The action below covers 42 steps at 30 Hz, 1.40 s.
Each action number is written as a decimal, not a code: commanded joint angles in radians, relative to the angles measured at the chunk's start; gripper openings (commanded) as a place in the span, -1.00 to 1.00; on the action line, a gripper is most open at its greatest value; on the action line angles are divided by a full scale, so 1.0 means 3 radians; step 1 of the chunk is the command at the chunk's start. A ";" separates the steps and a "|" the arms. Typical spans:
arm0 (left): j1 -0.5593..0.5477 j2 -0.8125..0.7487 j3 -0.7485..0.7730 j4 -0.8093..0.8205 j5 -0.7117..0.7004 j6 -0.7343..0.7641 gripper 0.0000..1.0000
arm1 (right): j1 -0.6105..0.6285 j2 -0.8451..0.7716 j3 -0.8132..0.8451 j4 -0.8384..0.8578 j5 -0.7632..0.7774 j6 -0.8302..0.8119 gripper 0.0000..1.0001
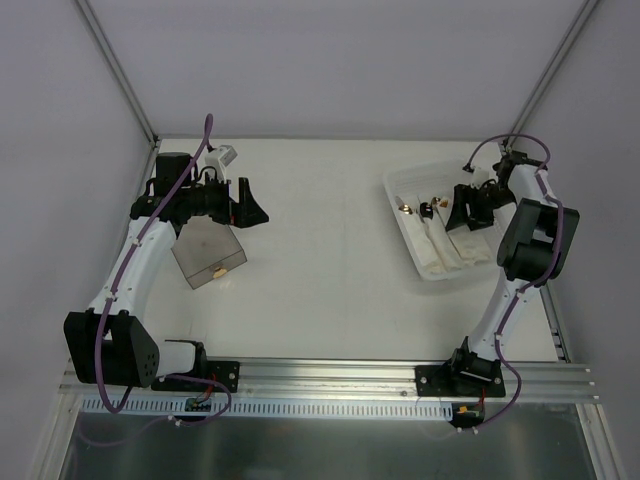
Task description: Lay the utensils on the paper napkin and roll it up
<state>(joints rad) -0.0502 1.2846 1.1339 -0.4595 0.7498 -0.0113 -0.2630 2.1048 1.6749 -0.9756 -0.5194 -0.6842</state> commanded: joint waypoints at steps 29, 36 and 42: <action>0.0085 0.0008 0.0127 -0.0059 -0.0500 -0.0095 0.97 | 0.0462 -0.1074 0.0002 0.0066 0.0115 0.0133 0.11; 0.0096 0.0044 0.0183 -0.0069 -0.0719 -0.0183 0.97 | 0.0595 -0.1626 -0.0749 0.0587 -0.0073 0.0389 0.16; 0.0111 0.0049 0.0112 -0.0125 -0.0945 -0.0009 0.97 | 0.1040 -0.2356 -0.1328 0.1037 -0.0110 0.0496 0.22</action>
<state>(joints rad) -0.0273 1.2926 1.1477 -0.4763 0.5152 -0.0460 -0.0269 1.5505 1.3209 -0.7773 -0.5117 -0.5678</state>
